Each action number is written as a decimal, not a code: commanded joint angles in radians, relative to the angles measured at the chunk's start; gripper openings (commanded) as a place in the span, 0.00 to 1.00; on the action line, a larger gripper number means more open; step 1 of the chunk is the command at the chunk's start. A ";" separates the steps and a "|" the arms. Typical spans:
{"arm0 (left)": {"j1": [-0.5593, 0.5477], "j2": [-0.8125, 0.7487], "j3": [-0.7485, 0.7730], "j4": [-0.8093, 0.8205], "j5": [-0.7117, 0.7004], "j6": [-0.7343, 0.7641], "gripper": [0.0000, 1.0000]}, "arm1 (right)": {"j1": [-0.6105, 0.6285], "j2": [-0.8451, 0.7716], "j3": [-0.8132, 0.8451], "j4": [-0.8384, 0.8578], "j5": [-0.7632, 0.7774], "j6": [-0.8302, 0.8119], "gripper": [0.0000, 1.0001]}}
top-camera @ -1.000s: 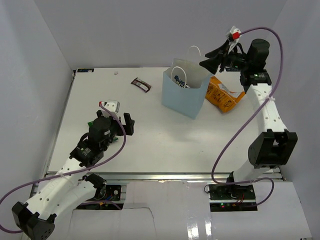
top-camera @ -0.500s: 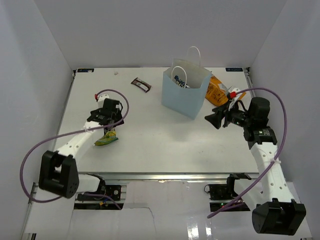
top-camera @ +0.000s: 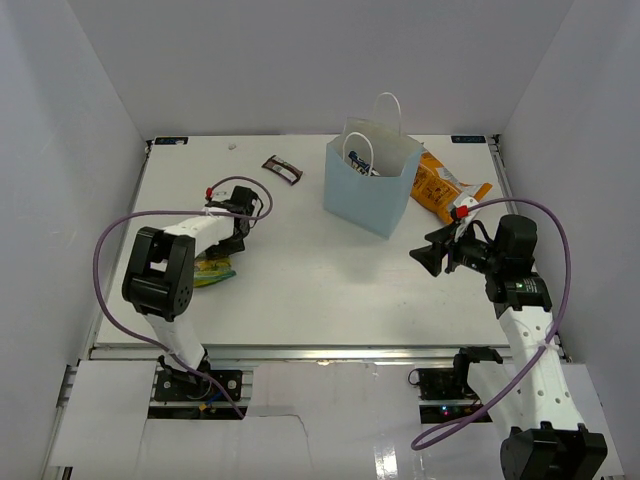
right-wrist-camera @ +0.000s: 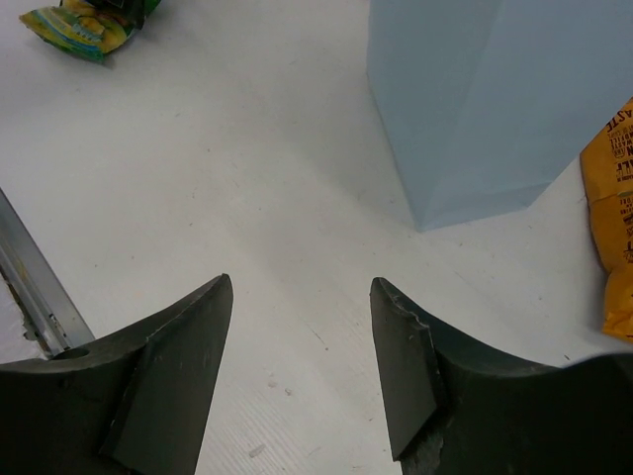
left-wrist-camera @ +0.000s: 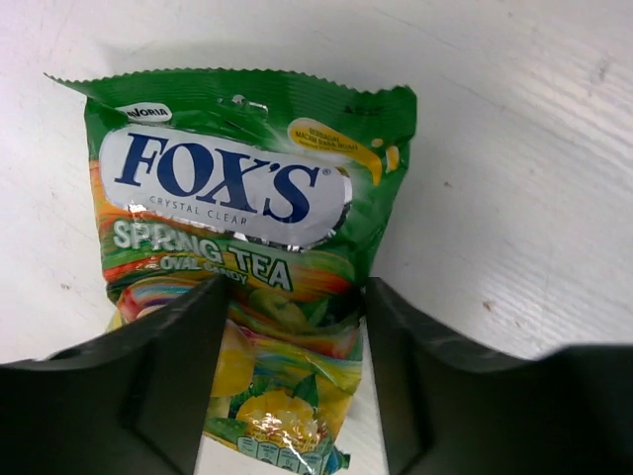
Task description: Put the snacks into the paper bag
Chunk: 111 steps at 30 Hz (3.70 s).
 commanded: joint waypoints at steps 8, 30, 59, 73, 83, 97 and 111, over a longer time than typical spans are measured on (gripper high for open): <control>0.006 -0.058 0.010 -0.012 0.013 0.022 0.18 | -0.005 -0.019 0.000 0.027 -0.023 -0.020 0.64; -0.069 -0.427 0.321 0.619 0.883 -0.190 0.00 | -0.005 -0.028 -0.012 0.040 0.000 -0.032 0.66; -0.251 0.159 0.967 0.591 0.789 -0.438 0.01 | -0.005 -0.038 -0.019 0.053 0.032 -0.031 0.66; -0.252 0.194 1.082 0.520 0.858 -0.411 0.70 | -0.027 -0.047 -0.019 0.056 0.034 -0.026 0.66; -0.252 -0.119 0.908 0.491 0.869 0.033 0.78 | -0.080 0.053 0.085 0.027 0.182 -0.006 0.66; -0.243 -0.968 -0.266 0.499 0.637 0.427 0.95 | -0.090 0.719 0.563 -0.071 0.382 -0.141 0.81; -0.241 -0.997 -0.418 0.462 0.676 0.461 0.95 | -0.021 1.390 1.266 -0.272 0.440 -0.190 0.83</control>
